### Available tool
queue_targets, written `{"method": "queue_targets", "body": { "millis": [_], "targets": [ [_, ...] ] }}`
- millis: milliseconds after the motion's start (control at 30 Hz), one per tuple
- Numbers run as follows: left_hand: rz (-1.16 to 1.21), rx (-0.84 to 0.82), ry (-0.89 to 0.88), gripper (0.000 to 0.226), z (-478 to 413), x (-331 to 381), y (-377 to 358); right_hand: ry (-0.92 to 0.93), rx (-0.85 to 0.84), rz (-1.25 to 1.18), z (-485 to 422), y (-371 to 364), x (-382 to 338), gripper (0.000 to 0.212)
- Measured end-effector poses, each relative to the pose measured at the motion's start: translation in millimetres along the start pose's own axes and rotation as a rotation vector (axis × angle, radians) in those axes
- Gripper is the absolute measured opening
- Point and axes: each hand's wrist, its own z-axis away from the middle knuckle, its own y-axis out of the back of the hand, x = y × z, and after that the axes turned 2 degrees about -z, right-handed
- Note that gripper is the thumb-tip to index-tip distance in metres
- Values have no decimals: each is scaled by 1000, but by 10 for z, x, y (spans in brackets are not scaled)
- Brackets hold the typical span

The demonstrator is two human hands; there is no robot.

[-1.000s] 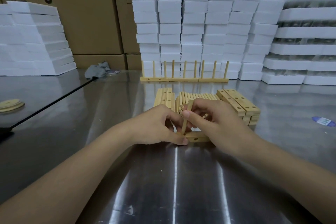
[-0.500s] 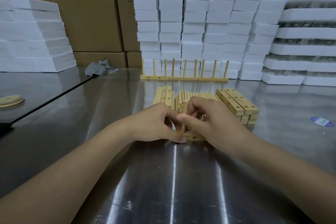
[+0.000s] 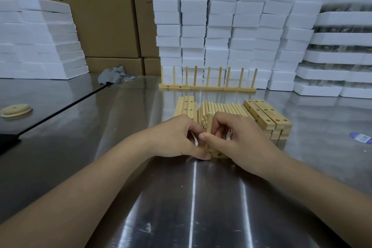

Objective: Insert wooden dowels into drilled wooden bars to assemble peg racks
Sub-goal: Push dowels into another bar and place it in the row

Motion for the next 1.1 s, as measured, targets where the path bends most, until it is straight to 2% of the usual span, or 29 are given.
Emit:
{"method": "queue_targets", "body": {
  "millis": [100, 267, 500, 600, 700, 800, 867, 967, 1033, 1100],
  "targets": [
    [9, 5, -1, 17, 7, -4, -8, 16, 30, -57, 9, 13, -3, 17],
    [-3, 6, -10, 10, 13, 39, -12, -1, 112, -366, -44, -21, -46, 18],
    [-25, 19, 30, 13, 23, 96, -7, -7, 129, -343, -86, 6, -79, 4],
    [-15, 13, 41, 17, 28, 99, -15, -11, 178, -335, -92, -11, -91, 21],
    [0, 3, 25, 17, 37, 102, -18, -11, 146, -313, -67, 10, -100, 28],
    [70, -21, 3, 30, 54, 114, 28, -28, 172, -352, -34, 153, -87, 44],
    [179, 49, -5, 26, 52, 96, 87, -78, 309, -380, -66, 322, -30, 51],
    [228, 315, -70, 18, 18, 24, 93, -104, 530, -234, -135, 569, 147, 36],
    [45, 597, -74, 19, -44, -96, 39, -134, 558, -64, -145, 638, 307, 22],
    [-268, 758, -46, 22, -106, -204, -10, -149, 504, 133, -137, 646, 448, 11]
  ]
}}
